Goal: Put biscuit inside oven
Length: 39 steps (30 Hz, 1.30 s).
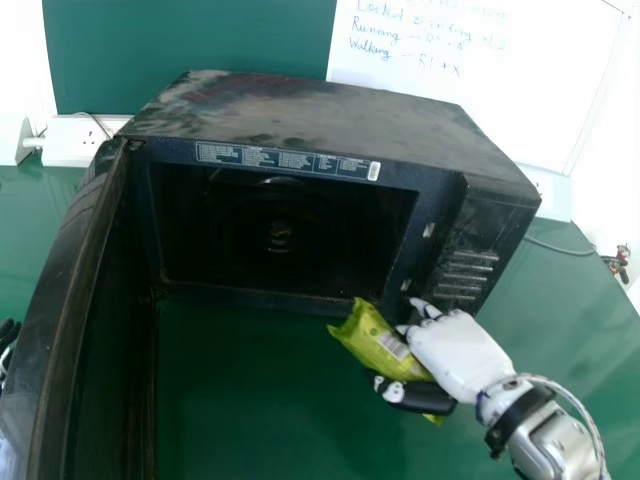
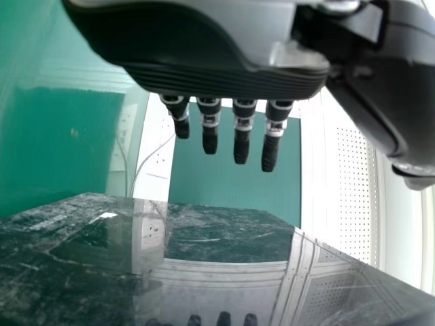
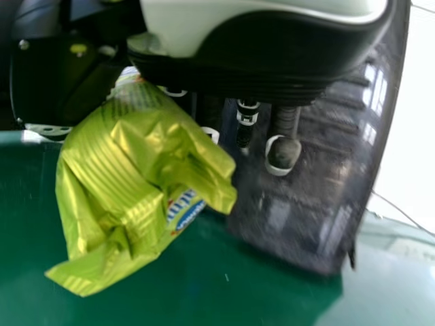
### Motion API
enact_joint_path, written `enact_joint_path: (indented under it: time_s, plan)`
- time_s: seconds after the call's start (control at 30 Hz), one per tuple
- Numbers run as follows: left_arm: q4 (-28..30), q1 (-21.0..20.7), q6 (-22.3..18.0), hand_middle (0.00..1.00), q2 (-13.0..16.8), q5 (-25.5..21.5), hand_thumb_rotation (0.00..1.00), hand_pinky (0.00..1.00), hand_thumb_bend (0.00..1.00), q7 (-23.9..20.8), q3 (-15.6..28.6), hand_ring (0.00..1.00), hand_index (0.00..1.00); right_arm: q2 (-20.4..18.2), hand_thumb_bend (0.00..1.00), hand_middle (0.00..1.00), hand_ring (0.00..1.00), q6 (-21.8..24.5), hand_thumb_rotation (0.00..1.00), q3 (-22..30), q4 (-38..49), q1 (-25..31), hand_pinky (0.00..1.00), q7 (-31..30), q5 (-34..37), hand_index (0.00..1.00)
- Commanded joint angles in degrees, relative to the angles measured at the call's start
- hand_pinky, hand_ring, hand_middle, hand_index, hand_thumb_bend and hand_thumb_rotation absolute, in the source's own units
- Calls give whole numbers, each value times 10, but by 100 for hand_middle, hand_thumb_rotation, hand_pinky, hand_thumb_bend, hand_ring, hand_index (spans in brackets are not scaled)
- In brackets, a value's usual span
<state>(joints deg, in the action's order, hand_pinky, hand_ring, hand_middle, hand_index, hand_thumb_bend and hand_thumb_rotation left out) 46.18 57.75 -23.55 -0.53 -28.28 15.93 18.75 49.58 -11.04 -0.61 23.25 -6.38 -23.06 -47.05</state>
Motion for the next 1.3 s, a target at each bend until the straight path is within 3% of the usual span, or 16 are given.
enact_joint_path:
  time_s: [0.0, 0.27, 0.77, 1.27]
  plan:
    - [-2, -1, -4, 85, -1, -6, 100, 88, 100, 5, -4, 79, 81, -10, 49, 0, 0, -7, 4, -10, 4, -19, 0, -1, 4, 48]
    - [0, 8, -3, 85, -7, -9, 100, 89, 100, 10, -9, 79, 81, -50, 49, 0, 0, -5, 4, -38, -9, -67, 0, -12, 14, 47]
    - [-10, 11, -23, 82, -14, -12, 100, 76, 100, 31, -15, 78, 80, -135, 49, 0, 0, 9, 4, -92, -49, -152, 0, -6, -3, 47]
    - [-13, 19, -28, 82, -18, -10, 90, 75, 100, 36, -17, 76, 78, -195, 49, 0, 0, 48, 4, -123, -112, -237, 0, -18, 7, 47]
